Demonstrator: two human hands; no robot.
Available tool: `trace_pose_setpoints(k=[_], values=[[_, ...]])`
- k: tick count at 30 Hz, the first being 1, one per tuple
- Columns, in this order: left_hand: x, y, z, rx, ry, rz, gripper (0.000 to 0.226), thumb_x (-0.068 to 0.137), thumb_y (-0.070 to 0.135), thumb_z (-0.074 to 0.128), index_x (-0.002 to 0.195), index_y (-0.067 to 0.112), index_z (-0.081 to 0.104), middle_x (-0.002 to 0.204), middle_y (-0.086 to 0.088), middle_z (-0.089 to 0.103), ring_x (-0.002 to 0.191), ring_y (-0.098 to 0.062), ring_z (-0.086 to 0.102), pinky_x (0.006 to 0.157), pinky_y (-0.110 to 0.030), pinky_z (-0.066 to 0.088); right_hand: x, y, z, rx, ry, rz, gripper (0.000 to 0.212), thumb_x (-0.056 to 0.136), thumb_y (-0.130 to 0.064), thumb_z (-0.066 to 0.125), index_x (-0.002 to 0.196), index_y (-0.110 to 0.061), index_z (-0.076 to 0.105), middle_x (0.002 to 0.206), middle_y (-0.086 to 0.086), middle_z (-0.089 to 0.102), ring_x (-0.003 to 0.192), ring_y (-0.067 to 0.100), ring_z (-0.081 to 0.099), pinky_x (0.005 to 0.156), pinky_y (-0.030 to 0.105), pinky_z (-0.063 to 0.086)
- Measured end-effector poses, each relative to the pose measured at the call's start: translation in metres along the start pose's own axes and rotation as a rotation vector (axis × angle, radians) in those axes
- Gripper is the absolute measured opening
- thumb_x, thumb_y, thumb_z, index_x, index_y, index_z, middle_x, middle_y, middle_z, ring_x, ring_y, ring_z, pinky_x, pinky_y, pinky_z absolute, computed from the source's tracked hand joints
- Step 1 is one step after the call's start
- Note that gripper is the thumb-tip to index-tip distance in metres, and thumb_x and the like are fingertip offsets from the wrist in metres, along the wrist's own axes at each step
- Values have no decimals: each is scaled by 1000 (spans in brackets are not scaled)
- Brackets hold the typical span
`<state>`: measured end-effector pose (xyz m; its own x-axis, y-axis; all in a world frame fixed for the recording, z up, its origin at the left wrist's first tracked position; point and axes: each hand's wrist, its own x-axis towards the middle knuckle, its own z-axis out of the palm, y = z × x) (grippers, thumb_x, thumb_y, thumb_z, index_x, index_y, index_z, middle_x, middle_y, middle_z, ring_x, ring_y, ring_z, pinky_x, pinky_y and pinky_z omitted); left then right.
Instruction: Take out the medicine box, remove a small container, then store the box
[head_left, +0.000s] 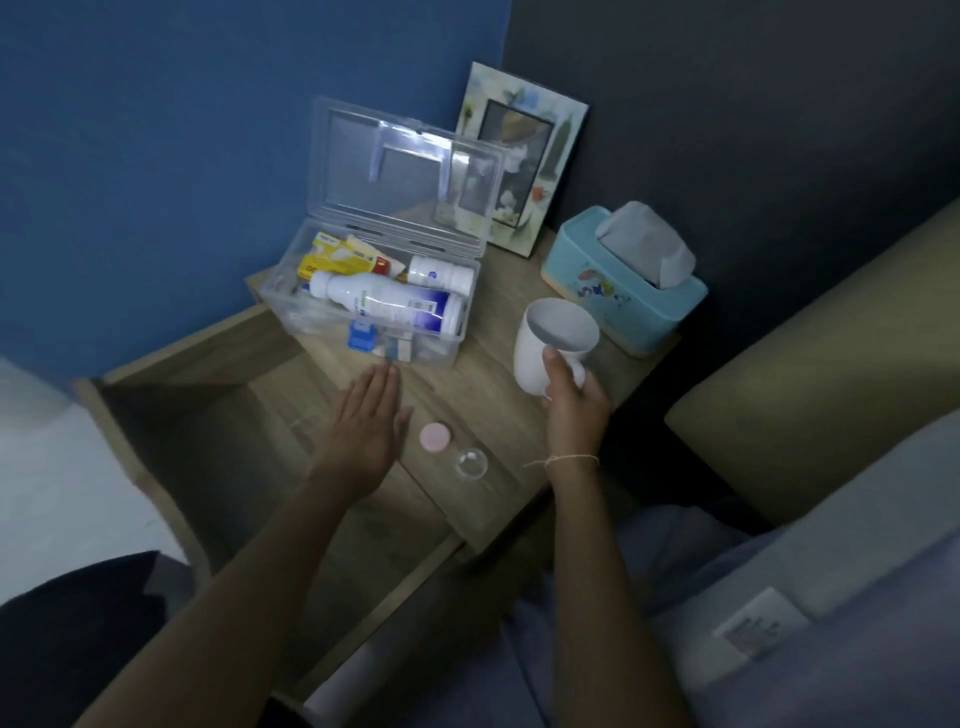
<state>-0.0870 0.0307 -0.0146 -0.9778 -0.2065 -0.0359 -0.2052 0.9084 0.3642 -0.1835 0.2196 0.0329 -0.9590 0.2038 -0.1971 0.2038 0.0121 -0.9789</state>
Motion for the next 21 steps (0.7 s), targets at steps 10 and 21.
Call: trace_pose_setpoints(k=[10, 21], values=[[-2, 1, -2, -13, -48, -5, 56, 102, 34, 20, 150, 8, 6, 161, -13, 3, 149, -23, -3, 122, -38, -1, -44, 15, 4, -41, -178, -8, 11, 80, -34, 71, 72, -26, 70, 67, -13, 70, 66, -2, 64, 56, 15, 48], [-1, -5, 11, -23, 13, 8, 55, 102, 34, 20, 150, 9, 8, 161, -11, 5, 149, -21, -2, 122, -37, -2, -49, 27, 0, 37, -58, 76, 36, 88, -39, 61, 55, -24, 60, 59, -3, 60, 55, 5, 57, 50, 13, 47]])
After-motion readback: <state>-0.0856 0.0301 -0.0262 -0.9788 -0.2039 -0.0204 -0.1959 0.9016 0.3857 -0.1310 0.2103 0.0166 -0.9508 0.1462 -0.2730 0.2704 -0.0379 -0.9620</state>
